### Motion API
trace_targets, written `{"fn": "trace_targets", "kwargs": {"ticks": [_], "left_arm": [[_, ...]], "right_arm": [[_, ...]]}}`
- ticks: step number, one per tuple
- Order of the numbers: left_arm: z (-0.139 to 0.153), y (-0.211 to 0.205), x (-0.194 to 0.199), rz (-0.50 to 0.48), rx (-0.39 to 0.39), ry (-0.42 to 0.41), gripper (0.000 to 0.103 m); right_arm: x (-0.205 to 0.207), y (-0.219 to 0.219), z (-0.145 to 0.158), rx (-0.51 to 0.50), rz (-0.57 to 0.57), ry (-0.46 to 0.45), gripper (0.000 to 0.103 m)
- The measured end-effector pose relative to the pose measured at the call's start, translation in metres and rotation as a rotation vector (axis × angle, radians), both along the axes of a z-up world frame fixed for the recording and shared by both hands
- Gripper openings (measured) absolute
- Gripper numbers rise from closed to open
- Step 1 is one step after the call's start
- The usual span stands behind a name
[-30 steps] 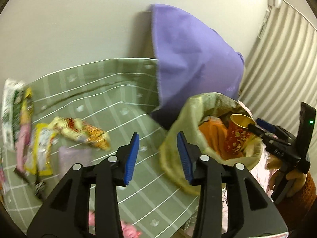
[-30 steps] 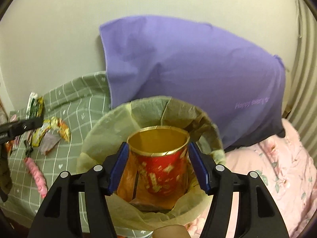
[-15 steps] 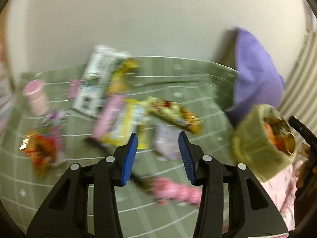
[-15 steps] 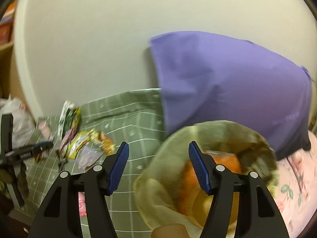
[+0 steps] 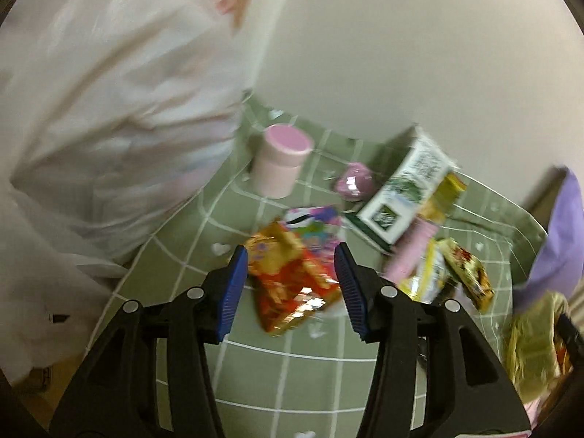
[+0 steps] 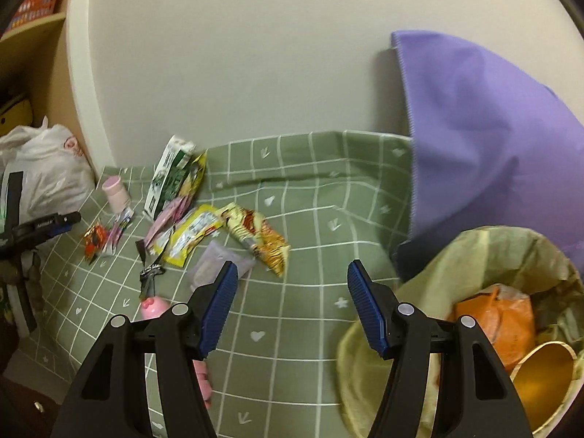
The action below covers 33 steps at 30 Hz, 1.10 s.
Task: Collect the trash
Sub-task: 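Move both tools back over the trash on the table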
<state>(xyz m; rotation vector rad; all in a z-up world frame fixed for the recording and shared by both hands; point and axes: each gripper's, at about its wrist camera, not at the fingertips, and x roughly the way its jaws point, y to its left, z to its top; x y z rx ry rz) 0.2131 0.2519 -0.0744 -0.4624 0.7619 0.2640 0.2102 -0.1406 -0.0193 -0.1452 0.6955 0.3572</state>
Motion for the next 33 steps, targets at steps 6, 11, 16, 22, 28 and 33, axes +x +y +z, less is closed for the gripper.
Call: {"fn": "trace_targets", "kwargs": {"ticks": [6, 11, 16, 22, 28, 33], "left_arm": [[-0.026, 0.012, 0.025, 0.026, -0.040, 0.073, 0.047], [-0.028, -0.005, 0.038, -0.010, -0.050, 0.080, 0.047], [-0.028, -0.044, 0.045, -0.157, -0.068, 0.093, 0.047], [-0.019, -0.079, 0.036, -0.279, -0.034, 0.105, 0.047], [0.005, -0.070, 0.016, -0.247, 0.006, 0.082, 0.047], [0.018, -0.052, -0.007, -0.200, 0.053, 0.082, 0.048]], "right_arm": [[0.005, 0.018, -0.016, -0.034, 0.025, 0.035, 0.059], [0.011, 0.024, -0.028, -0.030, 0.037, 0.075, 0.059], [0.023, 0.032, -0.048, 0.007, 0.072, 0.141, 0.059], [0.035, 0.053, -0.081, -0.005, 0.155, 0.213, 0.059], [0.051, 0.083, -0.111, -0.041, 0.228, 0.260, 0.059], [0.063, 0.112, -0.123, -0.114, 0.256, 0.220, 0.059]]}}
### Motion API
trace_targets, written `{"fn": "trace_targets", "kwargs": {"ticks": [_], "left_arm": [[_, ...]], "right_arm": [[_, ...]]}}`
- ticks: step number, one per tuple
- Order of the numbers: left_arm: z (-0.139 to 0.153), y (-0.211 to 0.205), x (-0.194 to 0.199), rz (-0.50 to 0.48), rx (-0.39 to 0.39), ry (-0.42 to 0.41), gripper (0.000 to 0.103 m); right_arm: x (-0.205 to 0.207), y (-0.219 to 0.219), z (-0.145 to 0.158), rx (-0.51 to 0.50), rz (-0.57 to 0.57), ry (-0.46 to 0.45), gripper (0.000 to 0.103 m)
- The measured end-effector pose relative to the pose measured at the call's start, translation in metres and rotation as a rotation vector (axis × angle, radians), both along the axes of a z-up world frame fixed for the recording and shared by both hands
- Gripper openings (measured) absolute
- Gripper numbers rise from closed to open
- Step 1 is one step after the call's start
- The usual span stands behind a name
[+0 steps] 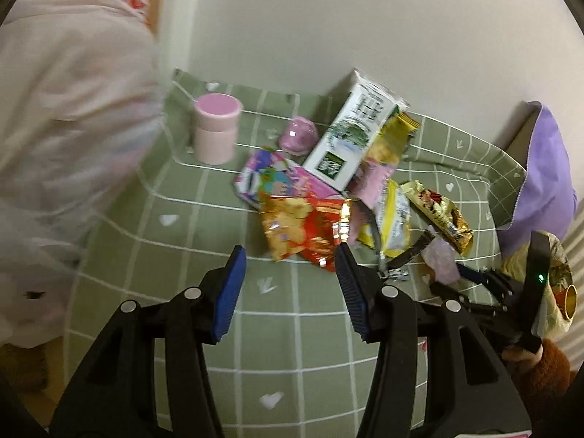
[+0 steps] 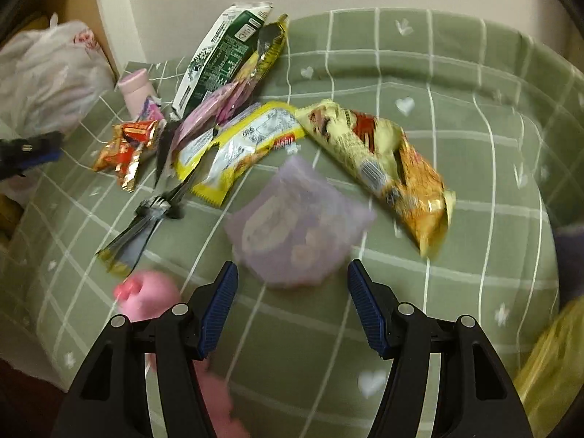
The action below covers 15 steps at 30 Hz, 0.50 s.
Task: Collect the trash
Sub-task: 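Move both tools back over the trash on the table, then grasp the gold wrapper with the right tool while the left tool grasps a dark wrapper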
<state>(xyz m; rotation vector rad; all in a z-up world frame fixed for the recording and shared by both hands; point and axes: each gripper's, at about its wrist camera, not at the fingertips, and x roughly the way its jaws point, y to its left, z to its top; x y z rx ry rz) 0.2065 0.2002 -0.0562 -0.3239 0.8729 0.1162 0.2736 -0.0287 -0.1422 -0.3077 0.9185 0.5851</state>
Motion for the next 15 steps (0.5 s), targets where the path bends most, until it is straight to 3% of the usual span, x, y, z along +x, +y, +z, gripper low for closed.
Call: {"fn": "trace_targets", "kwargs": {"ticks": [2, 4, 6, 12, 15], "left_arm": [[0.001, 0.006, -0.007, 0.012, 0.007, 0.003, 0.048], [0.000, 0.010, -0.013, 0.027, 0.009, 0.011, 0.048], [-0.002, 0.013, -0.015, 0.035, 0.008, 0.021, 0.048], [-0.012, 0.010, -0.013, 0.031, -0.025, 0.028, 0.048], [-0.015, -0.001, -0.006, -0.001, -0.038, 0.027, 0.048]], "right_arm": [[0.007, 0.007, -0.001, 0.006, 0.008, -0.001, 0.059], [0.013, 0.011, 0.000, 0.017, 0.000, -0.004, 0.051], [0.017, 0.009, 0.004, 0.062, 0.002, 0.013, 0.026], [0.010, -0.012, 0.024, 0.126, -0.020, -0.021, 0.016], [0.006, -0.025, 0.034, 0.144, -0.038, -0.036, 0.015]]}}
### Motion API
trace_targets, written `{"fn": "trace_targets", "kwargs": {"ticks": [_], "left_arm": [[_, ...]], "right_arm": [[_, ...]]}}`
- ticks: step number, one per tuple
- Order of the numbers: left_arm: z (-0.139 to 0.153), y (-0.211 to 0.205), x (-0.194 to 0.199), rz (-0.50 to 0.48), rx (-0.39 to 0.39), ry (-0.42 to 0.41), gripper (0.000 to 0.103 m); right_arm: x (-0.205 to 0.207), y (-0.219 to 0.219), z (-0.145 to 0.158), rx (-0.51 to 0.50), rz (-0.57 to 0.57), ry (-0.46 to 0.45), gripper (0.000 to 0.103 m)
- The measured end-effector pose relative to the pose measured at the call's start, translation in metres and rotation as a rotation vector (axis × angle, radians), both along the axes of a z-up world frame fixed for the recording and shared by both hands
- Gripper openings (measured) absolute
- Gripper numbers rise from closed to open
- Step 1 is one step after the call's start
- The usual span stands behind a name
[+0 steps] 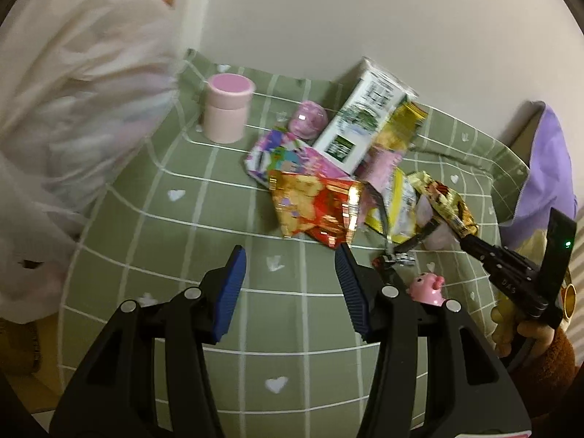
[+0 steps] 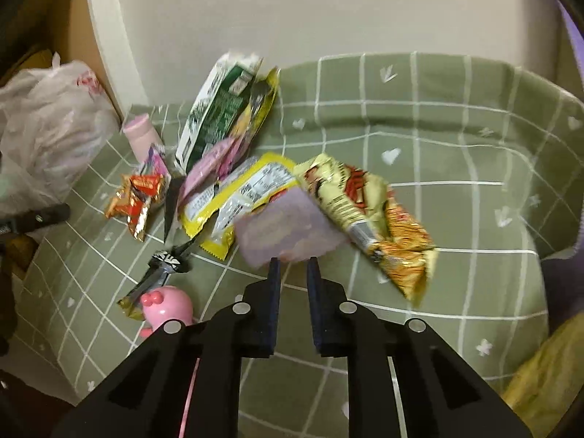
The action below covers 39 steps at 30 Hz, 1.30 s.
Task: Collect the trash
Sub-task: 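Grasp the gold wrapper with the right tool while the left tool grasps a dark wrapper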
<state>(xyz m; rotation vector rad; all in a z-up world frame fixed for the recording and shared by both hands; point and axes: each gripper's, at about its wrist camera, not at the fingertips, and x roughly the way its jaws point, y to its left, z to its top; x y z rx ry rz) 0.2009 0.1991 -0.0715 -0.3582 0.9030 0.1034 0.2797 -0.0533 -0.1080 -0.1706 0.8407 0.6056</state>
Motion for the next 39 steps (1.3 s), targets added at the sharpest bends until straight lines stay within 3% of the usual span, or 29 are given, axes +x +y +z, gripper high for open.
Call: {"fn": "trace_targets", "kwargs": {"ticks": [4, 5, 6, 8, 14, 20, 23, 26, 31, 34, 38, 39], "left_arm": [[-0.003, -0.017, 0.008, -0.044, -0.011, 0.005, 0.048], [-0.003, -0.020, 0.009, -0.055, -0.007, 0.006, 0.048], [-0.002, -0.024, 0.010, -0.070, 0.003, 0.005, 0.048], [0.000, -0.026, 0.011, -0.081, 0.011, 0.003, 0.048], [0.001, -0.023, 0.013, -0.085, 0.020, 0.003, 0.048], [-0.003, -0.016, 0.011, -0.066, 0.033, 0.026, 0.049], [-0.004, -0.013, 0.009, -0.057, 0.033, 0.033, 0.049], [-0.004, -0.014, 0.011, -0.079, 0.010, 0.021, 0.049], [-0.010, -0.044, 0.029, -0.202, -0.033, -0.011, 0.049], [-0.025, -0.069, 0.049, -0.259, -0.024, 0.017, 0.049], [-0.047, -0.089, 0.074, -0.262, 0.014, 0.095, 0.049], [-0.048, -0.091, 0.078, -0.252, 0.032, 0.098, 0.041]], "right_arm": [[0.000, -0.014, 0.004, 0.041, -0.013, 0.035, 0.016], [-0.003, -0.017, 0.002, 0.052, -0.005, 0.034, 0.024], [-0.004, -0.018, 0.000, 0.065, 0.015, 0.035, 0.047], [-0.004, -0.016, -0.007, 0.069, 0.044, 0.072, 0.052], [0.010, 0.002, -0.029, -0.019, 0.075, 0.100, 0.052], [0.021, 0.036, -0.033, -0.122, 0.115, 0.010, 0.052], [0.028, 0.044, -0.029, -0.107, 0.119, 0.008, 0.052], [0.028, 0.038, -0.015, -0.045, 0.095, -0.014, 0.052], [0.020, 0.019, -0.011, -0.070, 0.053, 0.004, 0.052], [0.012, -0.002, -0.010, -0.071, 0.019, 0.032, 0.052], [0.001, -0.025, -0.006, -0.048, -0.013, 0.052, 0.052], [-0.002, -0.029, -0.004, -0.045, -0.020, 0.048, 0.052]]}}
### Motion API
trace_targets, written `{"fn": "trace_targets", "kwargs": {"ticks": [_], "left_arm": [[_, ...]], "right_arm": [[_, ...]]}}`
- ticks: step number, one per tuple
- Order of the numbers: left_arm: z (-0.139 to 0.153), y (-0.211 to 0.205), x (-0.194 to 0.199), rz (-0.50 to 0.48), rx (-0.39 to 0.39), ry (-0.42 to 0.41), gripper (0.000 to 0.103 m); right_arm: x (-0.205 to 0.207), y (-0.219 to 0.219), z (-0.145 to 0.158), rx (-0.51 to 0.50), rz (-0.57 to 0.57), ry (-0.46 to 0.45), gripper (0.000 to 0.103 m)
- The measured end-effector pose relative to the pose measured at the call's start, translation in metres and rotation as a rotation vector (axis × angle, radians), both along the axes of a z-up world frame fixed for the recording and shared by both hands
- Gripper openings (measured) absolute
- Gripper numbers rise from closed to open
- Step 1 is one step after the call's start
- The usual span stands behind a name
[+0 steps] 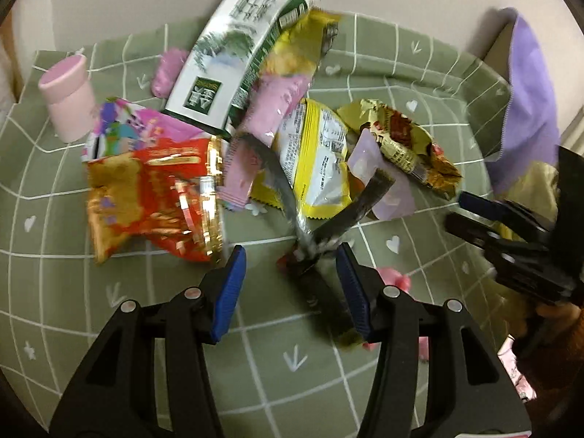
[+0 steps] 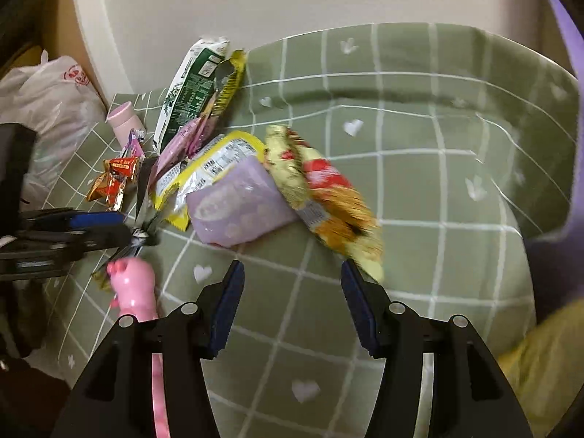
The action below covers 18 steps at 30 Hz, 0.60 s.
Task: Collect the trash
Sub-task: 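Grasp the gold wrapper with the right tool while the left tool grasps a dark wrapper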
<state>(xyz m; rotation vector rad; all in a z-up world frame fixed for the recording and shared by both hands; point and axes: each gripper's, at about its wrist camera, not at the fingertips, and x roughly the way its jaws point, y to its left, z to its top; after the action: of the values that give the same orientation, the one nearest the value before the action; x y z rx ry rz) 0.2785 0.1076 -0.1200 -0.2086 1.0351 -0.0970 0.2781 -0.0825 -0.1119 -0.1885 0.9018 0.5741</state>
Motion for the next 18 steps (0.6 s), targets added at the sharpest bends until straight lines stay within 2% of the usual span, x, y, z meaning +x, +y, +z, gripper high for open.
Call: {"fn": "trace_targets", "kwargs": {"ticks": [1, 2, 5, 9, 11, 13, 15, 18], "left_arm": [[0.001, -0.002, 0.003, -0.001, 0.014, -0.002, 0.034], [0.001, -0.004, 0.006, -0.011, 0.011, 0.001, 0.022], [0.008, -0.005, 0.007, -0.021, 0.011, -0.018, 0.006], [0.015, 0.003, 0.002, -0.004, 0.007, -0.025, 0.003], [0.017, 0.009, -0.002, 0.006, 0.008, -0.027, 0.003], [0.020, 0.018, -0.008, 0.020, 0.017, -0.029, 0.003], [0.023, 0.026, -0.014, 0.032, 0.014, -0.034, 0.003], [0.025, 0.039, -0.024, 0.046, -0.046, -0.044, 0.004]], "right_arm": [[-0.002, -0.004, 0.002, 0.006, -0.003, -0.004, 0.052], [-0.002, -0.006, 0.007, 0.016, -0.007, -0.020, 0.052], [0.005, -0.007, 0.018, 0.027, -0.001, -0.068, 0.052], [0.030, 0.010, 0.021, 0.006, 0.013, -0.100, 0.052], [0.045, 0.019, 0.017, 0.001, 0.023, -0.084, 0.052], [0.057, 0.028, 0.010, -0.047, 0.027, -0.065, 0.051], [0.056, 0.025, 0.006, -0.043, 0.022, -0.049, 0.050], [0.045, 0.013, -0.006, -0.023, 0.005, 0.004, 0.050]]}}
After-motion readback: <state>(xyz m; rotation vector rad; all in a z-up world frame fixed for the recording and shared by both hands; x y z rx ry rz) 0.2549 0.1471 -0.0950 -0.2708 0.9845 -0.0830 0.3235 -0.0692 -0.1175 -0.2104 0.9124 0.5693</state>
